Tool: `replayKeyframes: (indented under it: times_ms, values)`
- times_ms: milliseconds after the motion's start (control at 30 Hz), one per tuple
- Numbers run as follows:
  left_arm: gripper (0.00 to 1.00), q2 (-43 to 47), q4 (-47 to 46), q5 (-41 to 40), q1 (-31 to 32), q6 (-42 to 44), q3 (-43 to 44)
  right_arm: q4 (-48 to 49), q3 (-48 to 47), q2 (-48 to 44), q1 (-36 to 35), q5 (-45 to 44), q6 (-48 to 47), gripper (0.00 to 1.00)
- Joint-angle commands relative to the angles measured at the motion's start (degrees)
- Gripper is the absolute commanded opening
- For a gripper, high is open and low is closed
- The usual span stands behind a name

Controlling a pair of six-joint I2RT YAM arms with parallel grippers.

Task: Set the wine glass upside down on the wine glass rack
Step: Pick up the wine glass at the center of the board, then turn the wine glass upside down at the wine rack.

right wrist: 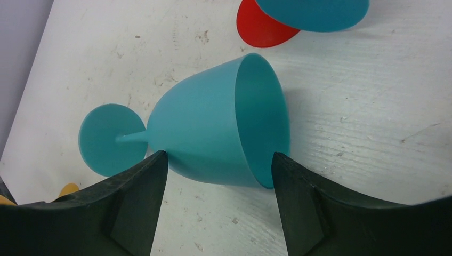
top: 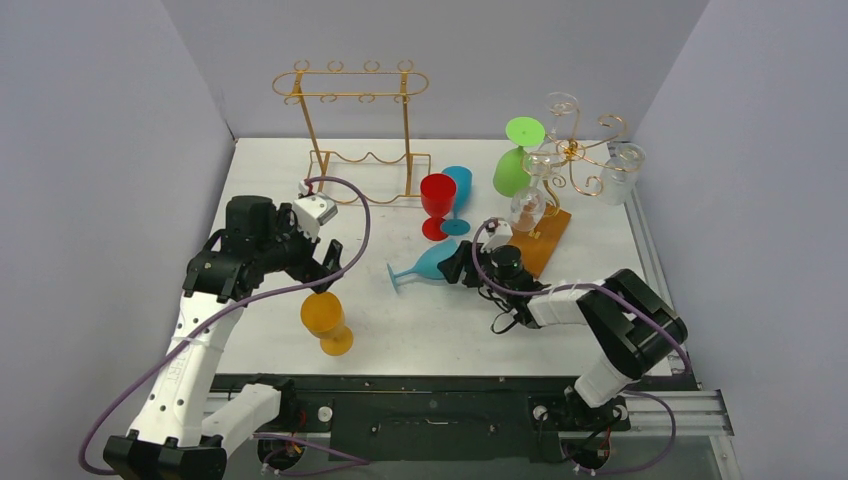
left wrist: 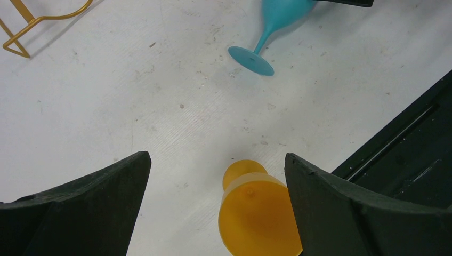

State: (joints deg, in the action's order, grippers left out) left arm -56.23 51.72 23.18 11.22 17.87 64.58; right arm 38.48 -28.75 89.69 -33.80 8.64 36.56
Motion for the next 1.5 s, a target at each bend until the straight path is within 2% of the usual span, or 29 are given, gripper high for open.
replayKeyframes:
  times_ms: [0, 367, 600, 733, 933, 1167, 1300, 1467]
  values:
    - [0.95, 0.2, 0.3, -0.5, 0.4, 1.0, 3.0, 13.5, 1.1, 2.8, -2.0, 2.5, 4.1, 0.66]
    - [0.95, 0.0, -0.3, -0.4, 0.9, 0.4, 2.0, 21.5, 5.7, 2.0, -5.8, 2.0, 8.6, 0.31]
    - [0.92, 0.0, -1.1, 0.1, 1.1, -0.5, 1.5, 27.1, 5.0, 2.5, -7.4, 4.0, 12.6, 0.12]
    - [0.91, -0.5, -1.8, 1.0, 1.2, -2.3, 1.2, 23.4, 4.1, -3.4, -8.4, 3.7, 12.5, 0.00]
    - [0.90, -2.5, -3.0, 1.7, 2.0, -4.1, 1.6, 8.5, 1.6, -18.4, -11.1, -0.1, 7.6, 0.00]
    - [0.88, -4.2, -4.9, 4.0, 2.7, -6.3, 3.7, -5.2, -2.5, -31.6, -13.7, -1.6, 4.9, 0.00]
    - [0.88, -4.3, -6.0, 6.0, 2.8, -6.9, 6.8, -11.7, -5.9, -35.0, -15.6, -2.3, 3.0, 0.00]
    - [0.88, -4.4, -6.8, 8.9, 2.9, -7.1, 8.7, -15.3, -9.7, -36.0, -19.2, -4.3, 1.2, 0.00]
